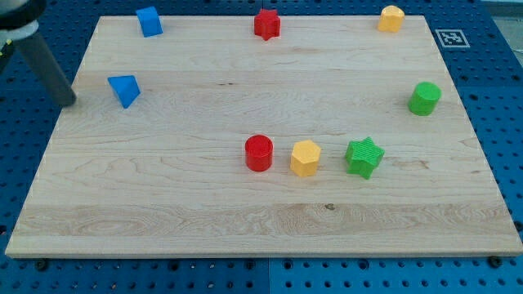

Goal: Move the triangle towards thee center of the board

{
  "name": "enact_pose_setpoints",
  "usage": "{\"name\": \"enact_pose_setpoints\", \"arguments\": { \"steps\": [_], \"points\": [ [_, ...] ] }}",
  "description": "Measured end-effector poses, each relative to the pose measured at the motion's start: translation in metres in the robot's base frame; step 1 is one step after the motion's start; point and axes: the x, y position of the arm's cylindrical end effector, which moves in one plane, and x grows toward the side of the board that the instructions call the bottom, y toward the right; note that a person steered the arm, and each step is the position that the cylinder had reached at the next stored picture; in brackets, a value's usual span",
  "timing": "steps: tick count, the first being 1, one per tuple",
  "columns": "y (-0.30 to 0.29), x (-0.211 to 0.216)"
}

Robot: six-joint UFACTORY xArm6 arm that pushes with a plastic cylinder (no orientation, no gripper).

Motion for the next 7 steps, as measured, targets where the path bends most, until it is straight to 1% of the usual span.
{"name": "enact_pose_setpoints", "arguments": {
  "steps": [1, 2, 3, 4, 5, 6, 7],
  "points": [
    [0.029, 0.000],
    [0.080, 0.007],
    [0.106, 0.010],
    [0.108, 0.005],
    [0.085, -0.030],
    [0.094, -0.030],
    [0.127, -0.001]
  ]
}}
